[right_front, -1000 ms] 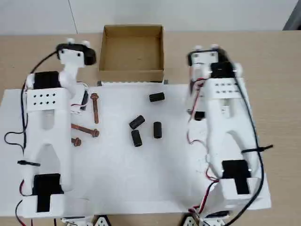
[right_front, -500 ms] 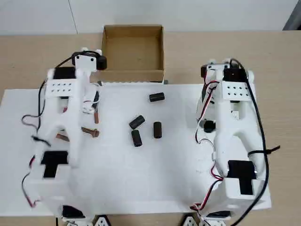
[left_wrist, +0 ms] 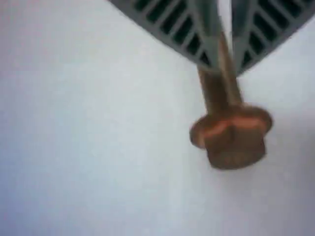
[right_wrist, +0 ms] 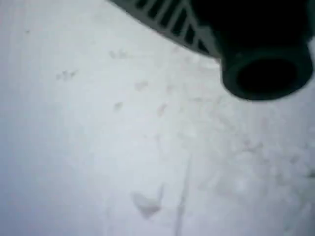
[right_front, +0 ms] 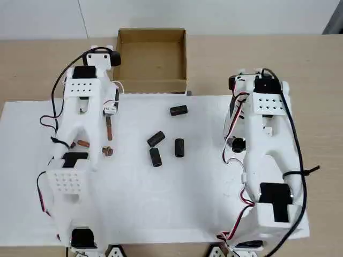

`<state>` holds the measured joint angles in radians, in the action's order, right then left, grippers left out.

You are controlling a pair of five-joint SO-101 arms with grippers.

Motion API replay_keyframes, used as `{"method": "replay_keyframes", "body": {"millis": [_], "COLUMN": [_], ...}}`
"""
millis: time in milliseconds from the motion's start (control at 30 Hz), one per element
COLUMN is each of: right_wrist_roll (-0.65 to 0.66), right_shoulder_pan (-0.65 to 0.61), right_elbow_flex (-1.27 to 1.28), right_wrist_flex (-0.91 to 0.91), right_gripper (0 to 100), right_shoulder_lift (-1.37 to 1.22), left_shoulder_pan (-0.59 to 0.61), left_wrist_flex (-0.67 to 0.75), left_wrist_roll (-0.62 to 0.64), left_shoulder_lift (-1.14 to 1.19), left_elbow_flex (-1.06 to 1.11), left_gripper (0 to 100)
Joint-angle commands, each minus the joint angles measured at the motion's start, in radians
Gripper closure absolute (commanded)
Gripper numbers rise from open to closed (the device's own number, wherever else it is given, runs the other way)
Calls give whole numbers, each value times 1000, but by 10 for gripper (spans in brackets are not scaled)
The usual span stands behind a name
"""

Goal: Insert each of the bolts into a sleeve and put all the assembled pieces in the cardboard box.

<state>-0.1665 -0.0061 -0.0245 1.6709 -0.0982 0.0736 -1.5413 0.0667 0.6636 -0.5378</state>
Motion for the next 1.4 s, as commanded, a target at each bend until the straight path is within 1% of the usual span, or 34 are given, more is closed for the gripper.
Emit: {"method": "replay_keyframes", "body": {"millis": [0, 167, 500, 1067, 1367], "right_wrist_roll": [6, 6, 5, 3, 3], "right_shoulder_pan": [10, 10, 10, 10, 10], "right_elbow_flex": [-3, -3, -3, -3, -3], "right_wrist_flex": [8, 10, 8, 5, 5], "right_gripper": [995, 995, 995, 995, 995], "right_shoulder_lift": [48, 48, 50, 50, 53], "left_shoulder_pan": [-3, 11, 18, 20, 23], "left_wrist_flex": [0, 8, 0, -55, -51], "left_wrist_roll": [12, 26, 26, 23, 23], "left_shoulder_lift": [18, 35, 71, 77, 78], "left_elbow_flex": [-88, -140, -142, -137, -137], "left_gripper": [966, 930, 902, 906, 907]}}
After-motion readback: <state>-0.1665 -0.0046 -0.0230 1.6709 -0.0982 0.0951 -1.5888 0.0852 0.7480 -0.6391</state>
